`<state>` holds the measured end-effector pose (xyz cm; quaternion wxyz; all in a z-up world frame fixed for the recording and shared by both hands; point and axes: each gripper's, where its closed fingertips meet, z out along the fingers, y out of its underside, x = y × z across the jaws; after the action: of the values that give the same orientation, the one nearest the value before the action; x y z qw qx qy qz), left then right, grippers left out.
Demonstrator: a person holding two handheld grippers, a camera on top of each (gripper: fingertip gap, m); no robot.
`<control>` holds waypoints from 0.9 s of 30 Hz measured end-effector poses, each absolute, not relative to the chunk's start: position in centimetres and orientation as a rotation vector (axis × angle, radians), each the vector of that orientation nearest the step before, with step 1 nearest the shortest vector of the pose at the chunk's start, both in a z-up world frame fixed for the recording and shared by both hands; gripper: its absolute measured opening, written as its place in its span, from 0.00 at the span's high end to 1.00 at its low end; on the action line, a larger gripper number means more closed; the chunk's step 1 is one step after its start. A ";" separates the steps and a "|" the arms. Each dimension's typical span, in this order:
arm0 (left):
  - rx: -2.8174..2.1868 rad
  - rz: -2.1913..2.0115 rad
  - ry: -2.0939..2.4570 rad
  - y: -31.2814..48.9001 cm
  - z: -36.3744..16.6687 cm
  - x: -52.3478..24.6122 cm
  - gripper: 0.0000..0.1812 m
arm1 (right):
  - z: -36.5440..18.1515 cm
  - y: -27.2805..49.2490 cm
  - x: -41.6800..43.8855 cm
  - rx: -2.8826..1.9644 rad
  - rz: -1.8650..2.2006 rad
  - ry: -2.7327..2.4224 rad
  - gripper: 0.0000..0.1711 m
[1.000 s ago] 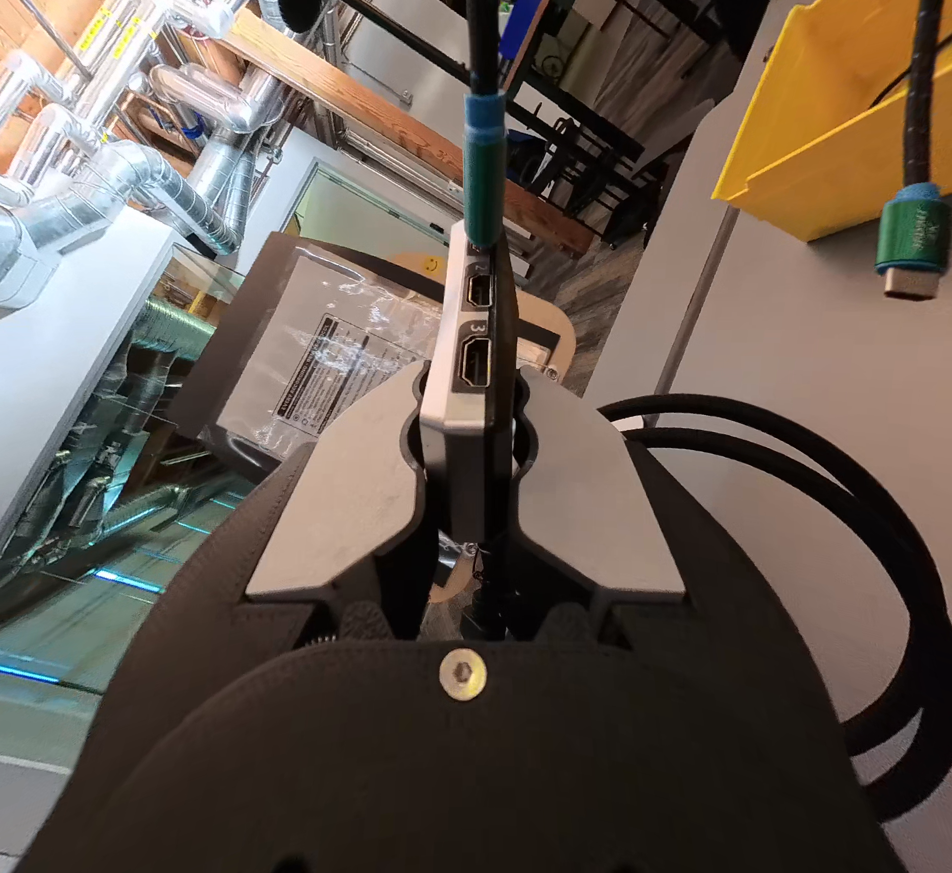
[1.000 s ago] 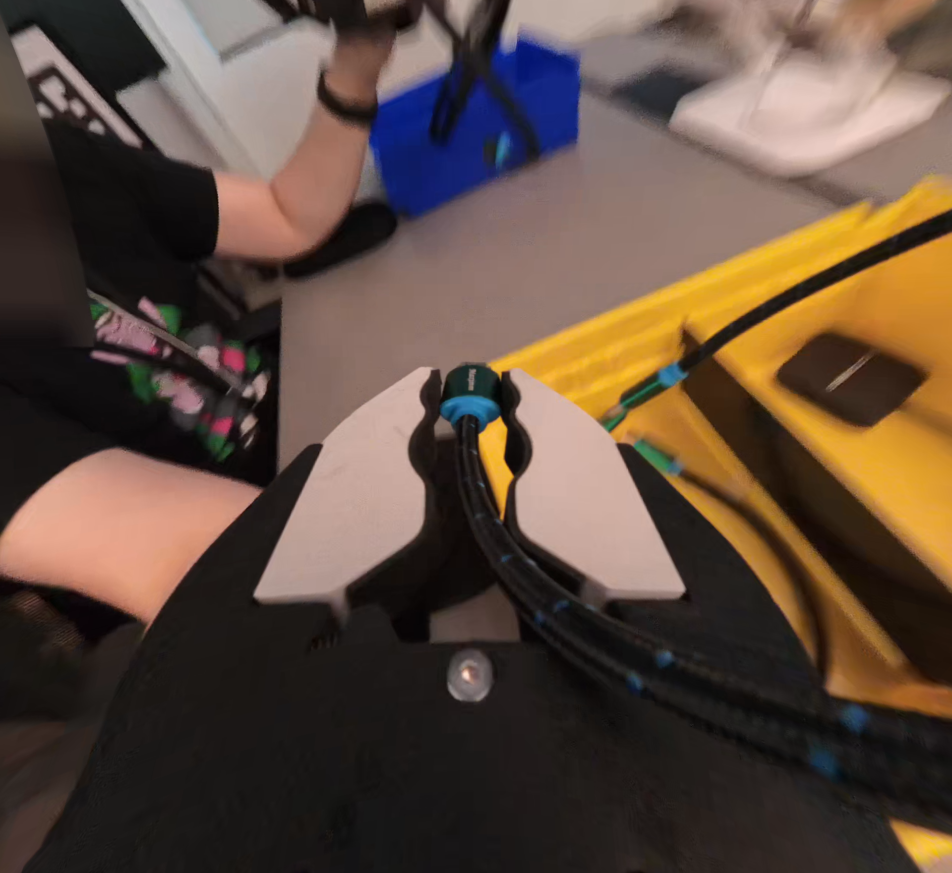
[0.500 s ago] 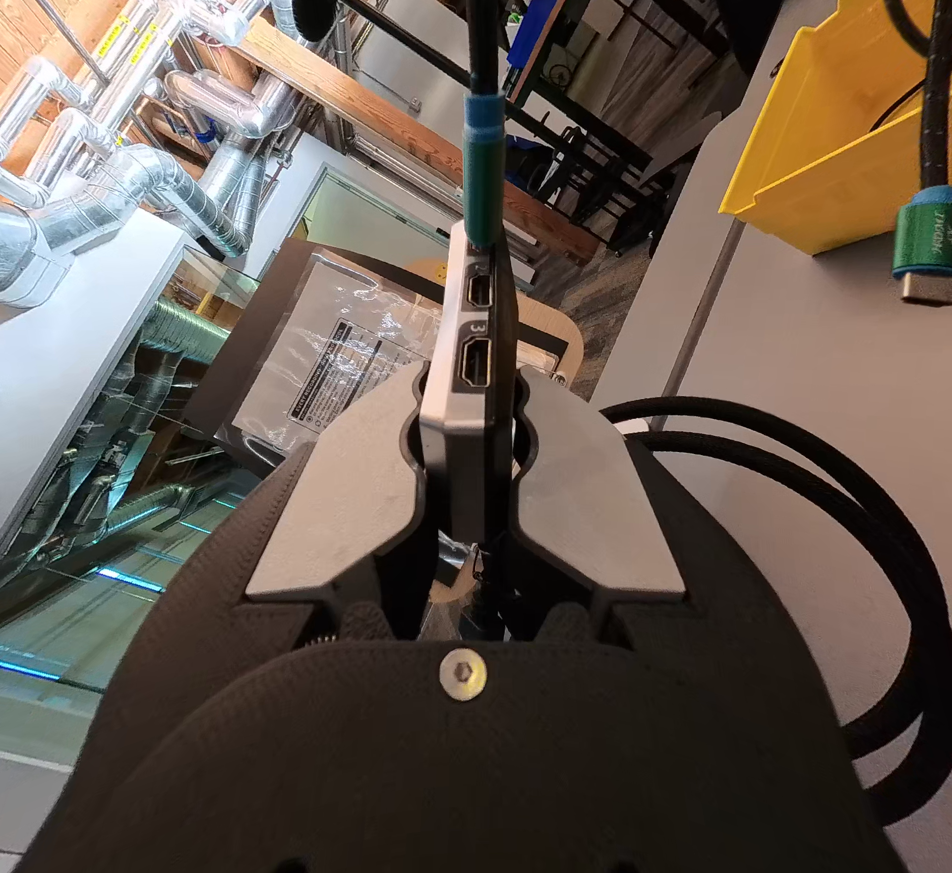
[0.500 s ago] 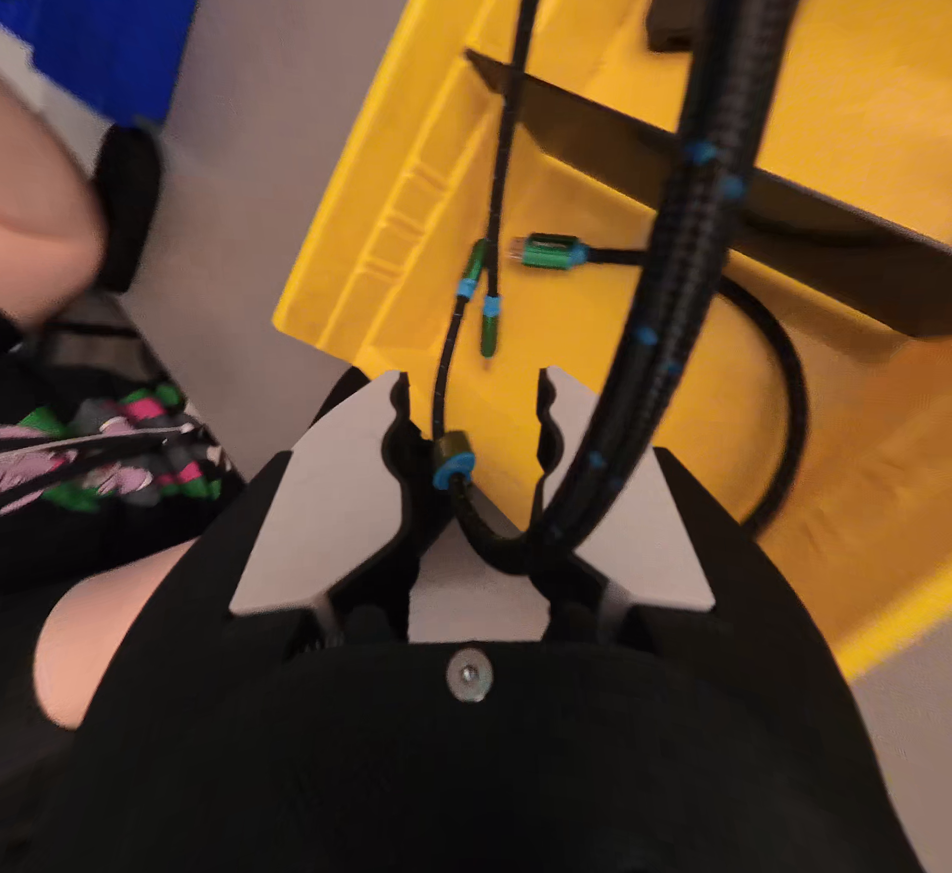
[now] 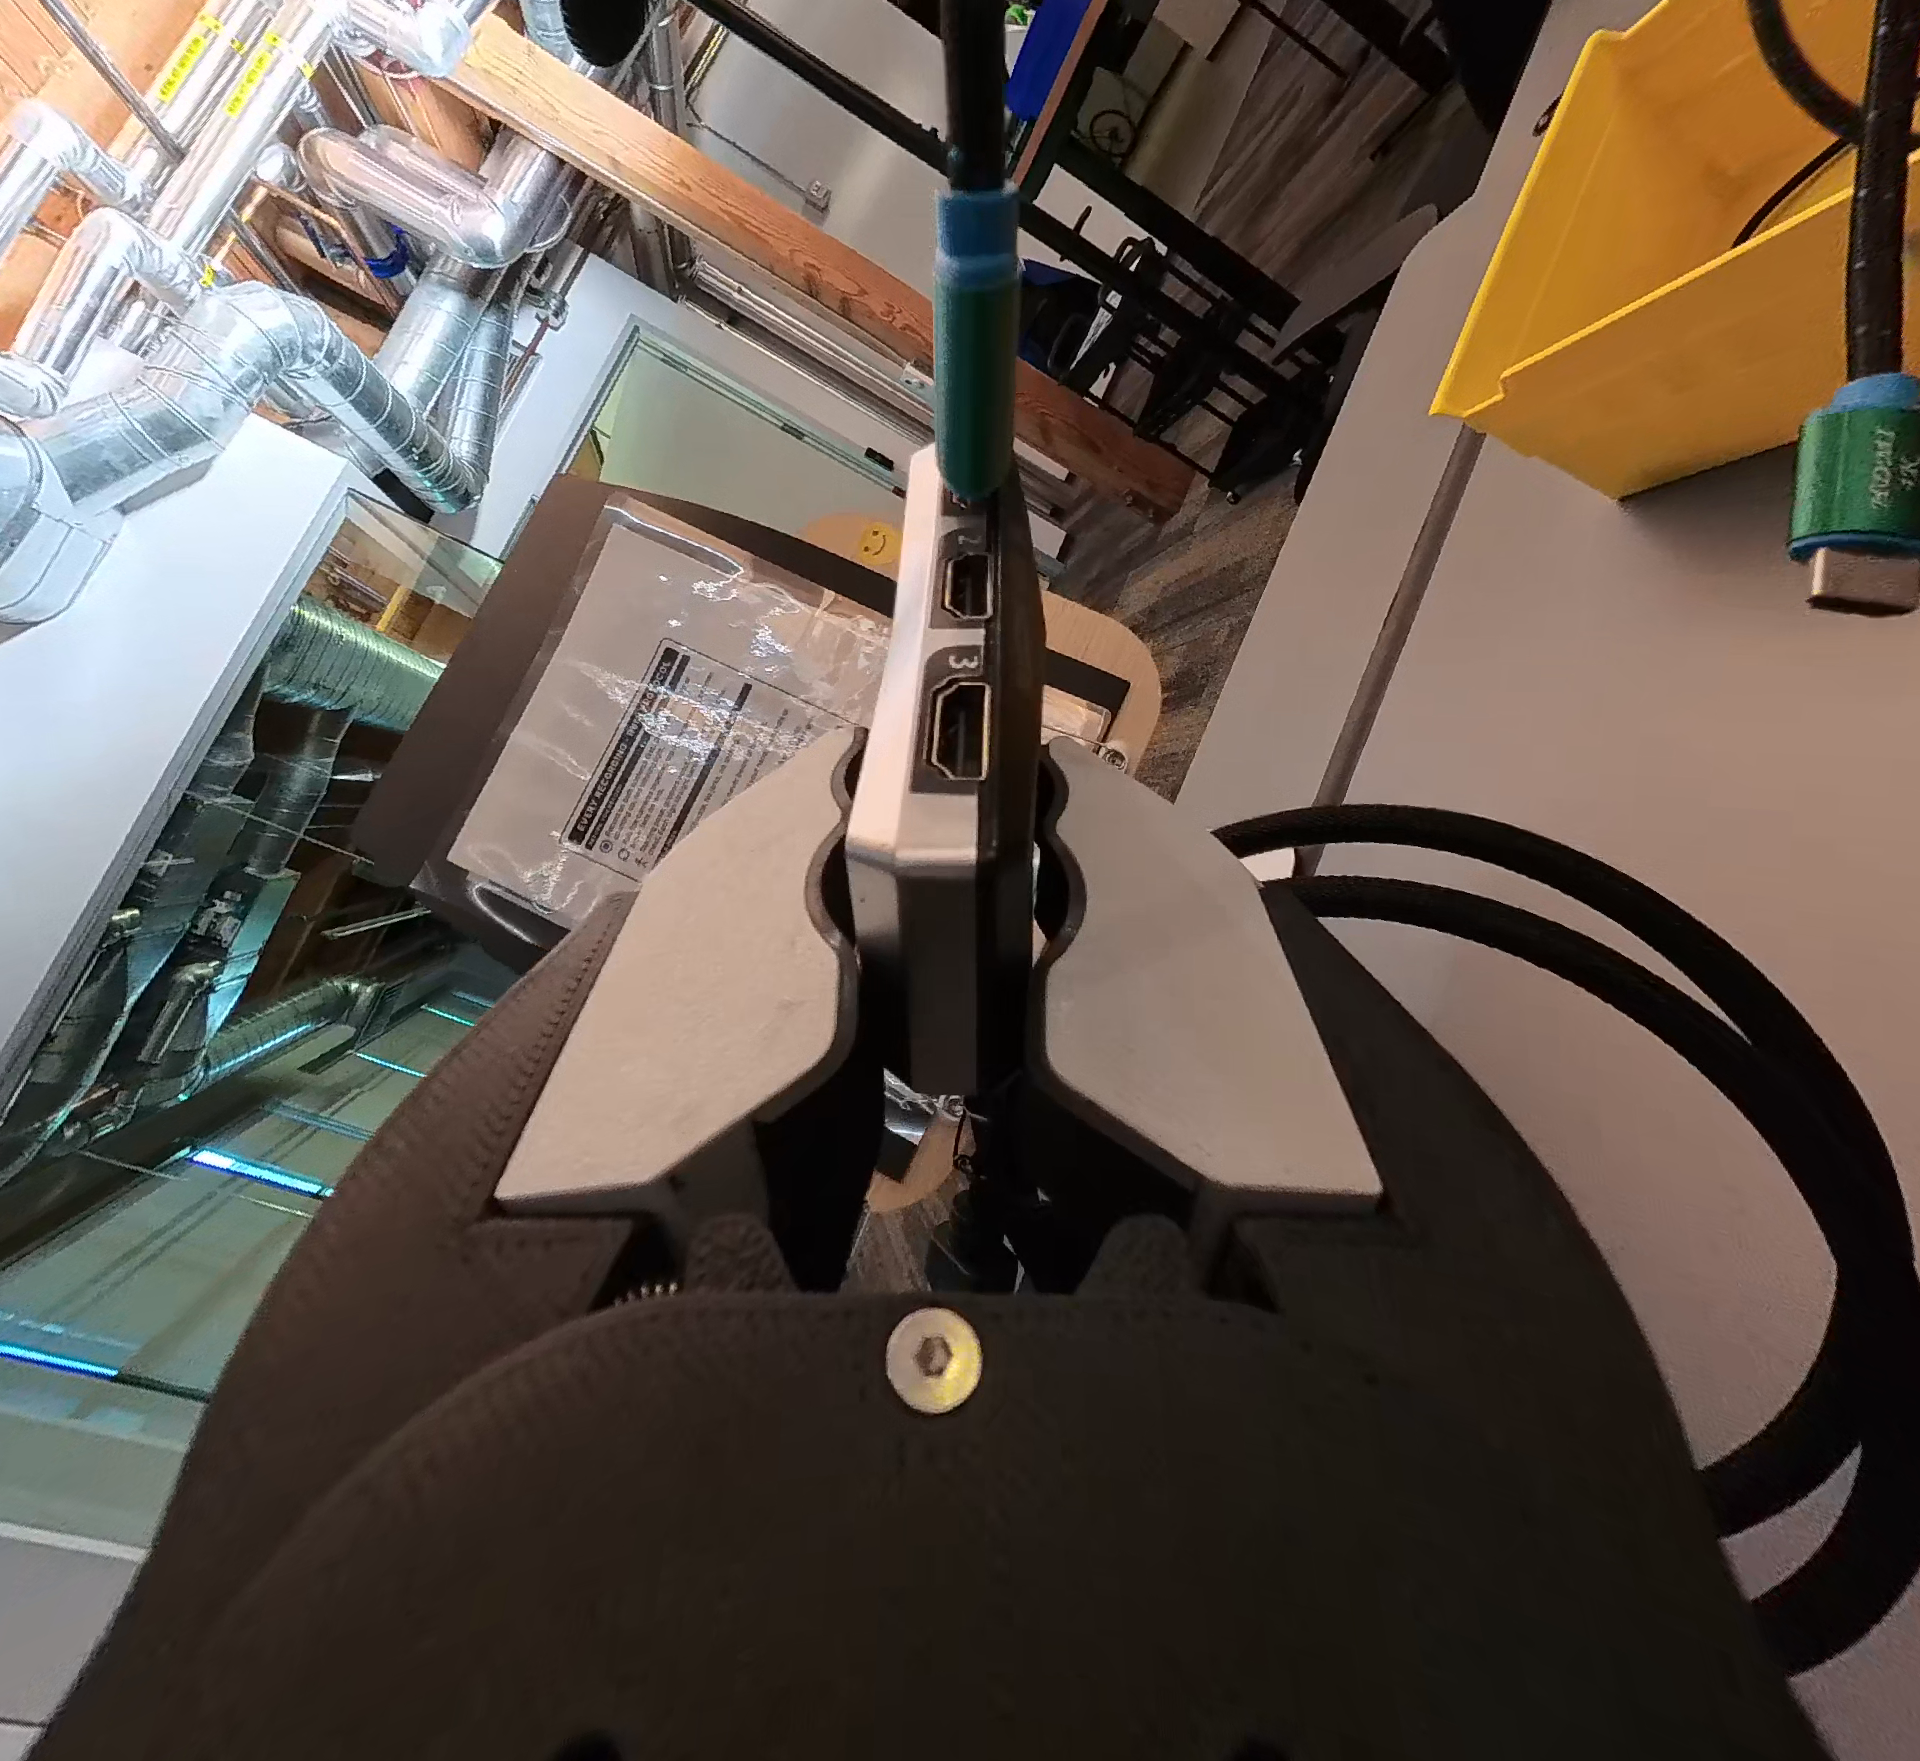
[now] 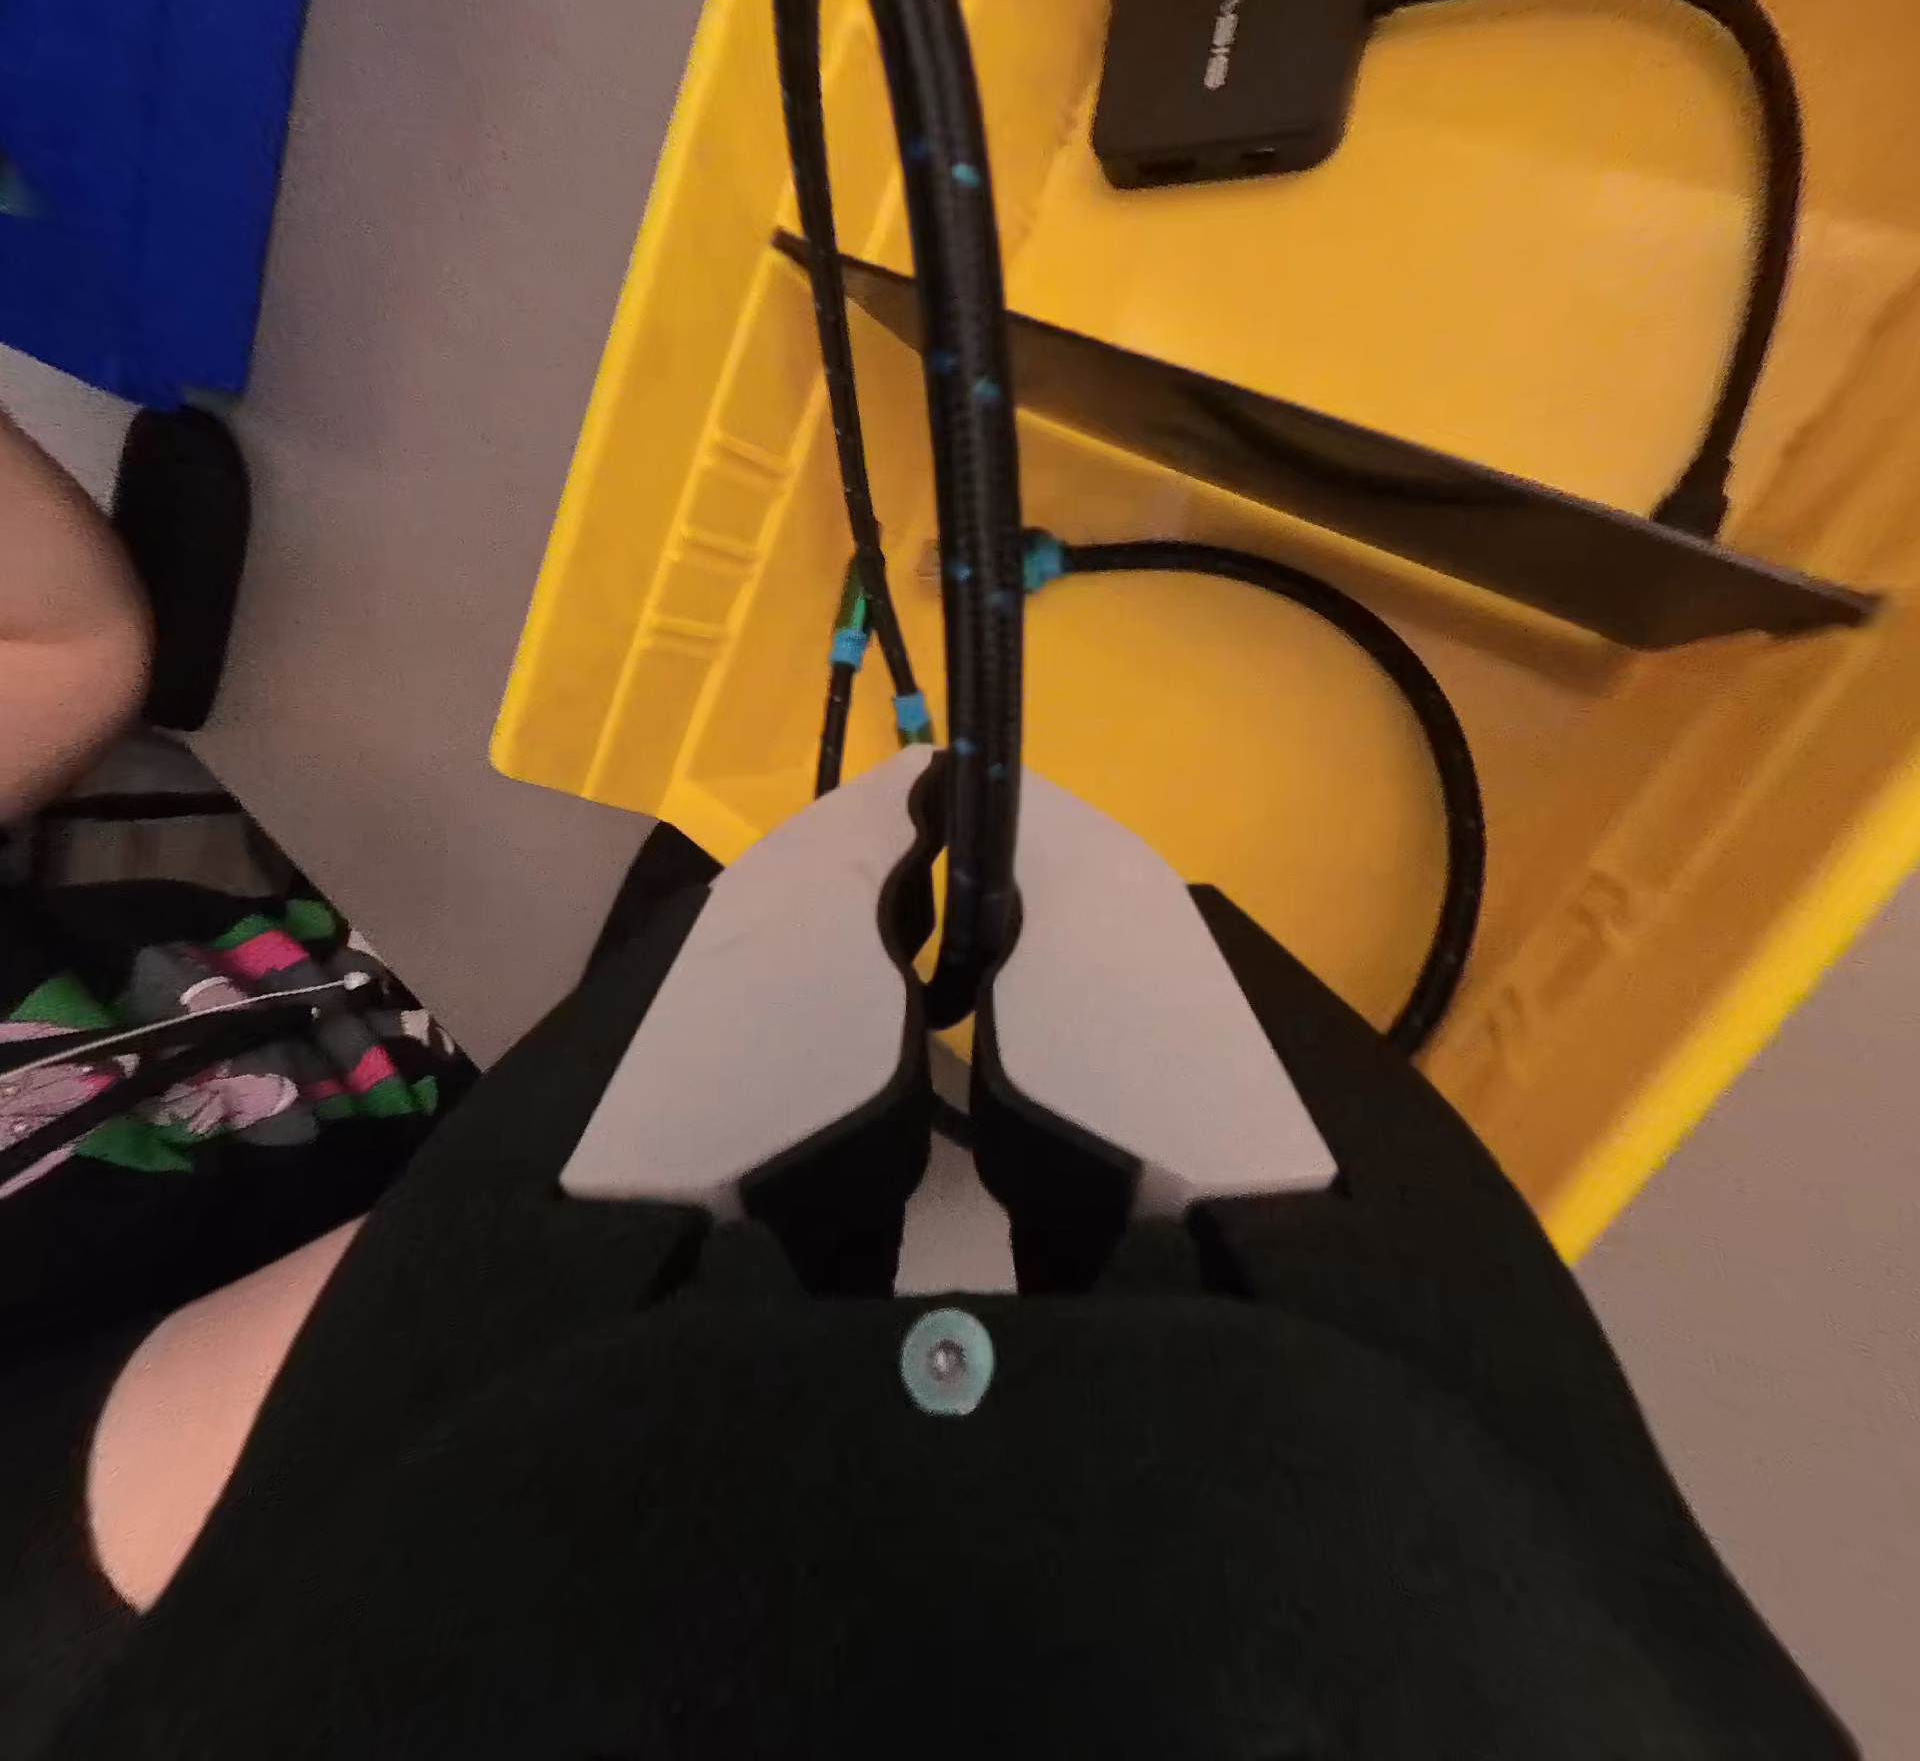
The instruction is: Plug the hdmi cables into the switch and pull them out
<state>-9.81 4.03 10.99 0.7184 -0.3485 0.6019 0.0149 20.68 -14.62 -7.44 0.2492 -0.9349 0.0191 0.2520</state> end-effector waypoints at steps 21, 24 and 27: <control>-0.785 0.036 1.309 4.3 11.7 -10.5 0.85 | -3.2 -12.0 28.5 -2.410 -0.106 0.111 0.77; -0.787 0.032 1.301 4.4 11.9 -10.6 0.85 | -0.6 -9.0 28.4 -2.201 -0.258 -0.068 0.76; -0.788 0.035 1.306 4.4 11.7 -10.5 0.85 | -1.5 -6.4 28.5 -2.151 -0.375 -0.143 0.75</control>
<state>-10.49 4.37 11.72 0.7228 -0.3569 0.5915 0.0159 28.54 -6.41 -1.46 0.4590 -0.8734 -0.0582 -0.1523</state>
